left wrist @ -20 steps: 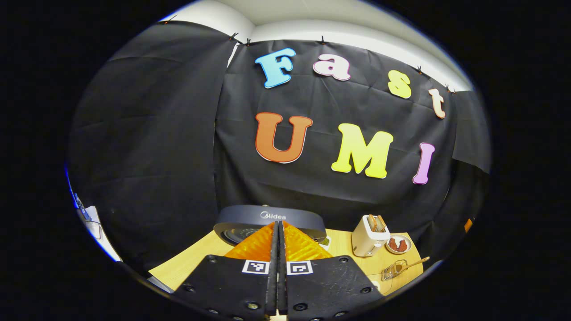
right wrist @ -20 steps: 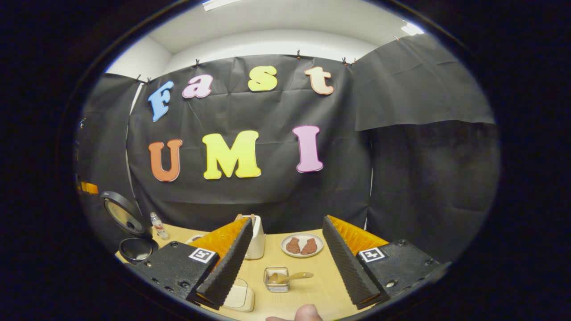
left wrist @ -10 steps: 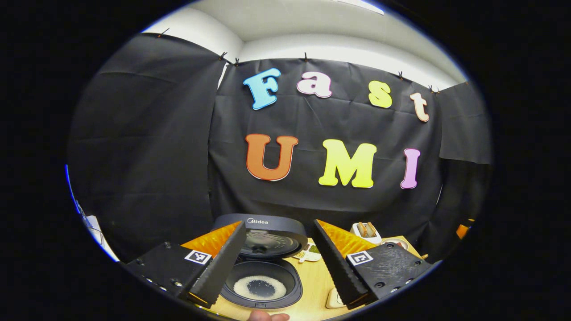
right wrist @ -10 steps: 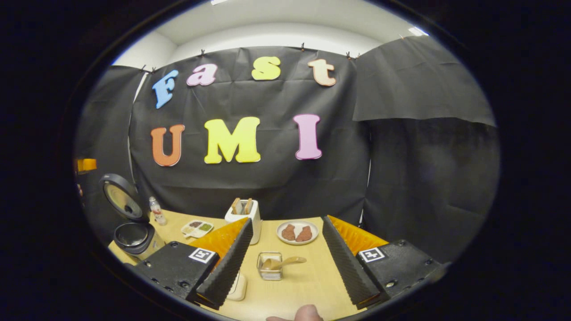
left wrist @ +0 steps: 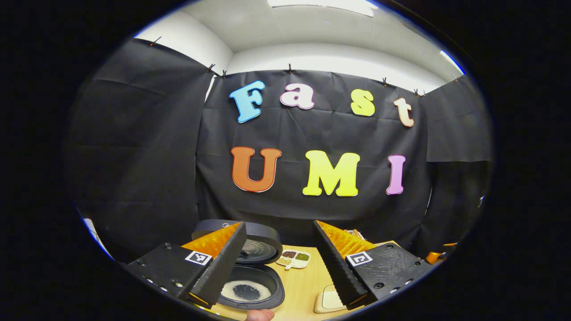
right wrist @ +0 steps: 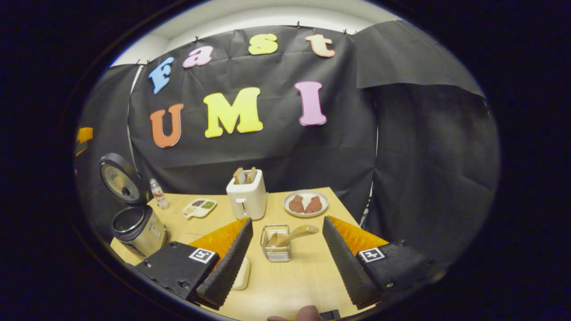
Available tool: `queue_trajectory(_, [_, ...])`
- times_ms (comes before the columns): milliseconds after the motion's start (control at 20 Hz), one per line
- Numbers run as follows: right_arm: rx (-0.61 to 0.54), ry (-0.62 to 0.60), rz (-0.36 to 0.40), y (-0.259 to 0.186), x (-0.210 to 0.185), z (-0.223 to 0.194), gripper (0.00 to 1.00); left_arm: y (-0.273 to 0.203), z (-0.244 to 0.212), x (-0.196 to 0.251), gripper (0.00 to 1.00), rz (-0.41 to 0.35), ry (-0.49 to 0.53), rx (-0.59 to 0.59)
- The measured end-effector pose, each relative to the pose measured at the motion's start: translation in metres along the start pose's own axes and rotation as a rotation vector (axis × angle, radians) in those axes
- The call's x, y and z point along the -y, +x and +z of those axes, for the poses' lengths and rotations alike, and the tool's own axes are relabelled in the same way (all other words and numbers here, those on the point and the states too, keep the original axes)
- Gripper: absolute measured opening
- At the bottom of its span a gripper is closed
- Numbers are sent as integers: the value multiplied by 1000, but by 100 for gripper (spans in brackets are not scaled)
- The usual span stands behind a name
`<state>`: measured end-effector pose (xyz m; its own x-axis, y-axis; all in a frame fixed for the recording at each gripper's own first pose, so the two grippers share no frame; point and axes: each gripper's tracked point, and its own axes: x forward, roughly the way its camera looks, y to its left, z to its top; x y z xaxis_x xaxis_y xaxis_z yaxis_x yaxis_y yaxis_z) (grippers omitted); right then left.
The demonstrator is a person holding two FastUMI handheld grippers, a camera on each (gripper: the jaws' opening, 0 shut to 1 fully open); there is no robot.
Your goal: Close the left gripper, press the button to open the rice cooker; take a wooden spoon from the chopstick holder with the right hand, scoop a spoonful of rice and pour it into the rice cooker, then put the wooden spoon back into the chopstick holder.
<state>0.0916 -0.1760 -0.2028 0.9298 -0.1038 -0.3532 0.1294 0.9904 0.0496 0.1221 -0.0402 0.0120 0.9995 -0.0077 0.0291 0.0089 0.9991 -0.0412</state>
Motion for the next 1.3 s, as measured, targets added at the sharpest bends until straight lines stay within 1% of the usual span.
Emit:
queue_trajectory(150, [-58,38,20,31,-5,-33,100,1,3,-2,94,18,-22,-10])
queue_trajectory(250, [-99,59,23,51,-4,-51,99,3,7,-7,94,48,-23,-8])
queue_trajectory(550, [-177,136,40,106,4,-80,100,7,2,-3,95,99,-9,-25])
queue_trajectory(600, [-191,148,46,113,4,-83,98,6,1,-1,95,107,-4,-28])
queue_trajectory(650, [-202,154,52,119,3,-84,92,6,0,2,95,113,0,-29])
queue_trajectory(700, [-212,154,59,124,2,-85,91,5,-1,4,95,118,5,-29])
queue_trajectory(750, [-226,152,69,126,1,-87,95,6,-3,7,95,119,9,-34])
queue_trajectory(800, [-232,157,80,131,0,-86,89,6,-5,9,94,121,13,-42])
queue_trajectory(900, [-244,173,85,141,1,-85,72,9,-8,12,94,130,14,-54])
queue_trajectory(950, [-249,183,83,146,1,-85,67,11,-8,11,94,136,12,-55])
queue_trajectory(1000, [-254,191,83,149,2,-83,64,11,-7,12,95,140,11,-56])
queue_trajectory(1100, [-259,202,88,158,1,-79,43,10,-10,13,95,147,13,-62])
queue_trajectory(1150, [-263,207,95,160,-1,-77,46,10,-13,12,95,151,16,-68])
queue_trajectory(1250, [-281,223,119,159,-7,-74,23,10,-14,8,94,162,25,-73])
queue_trajectory(1300, [-294,221,122,159,-10,-73,24,10,-15,7,95,167,27,-75])
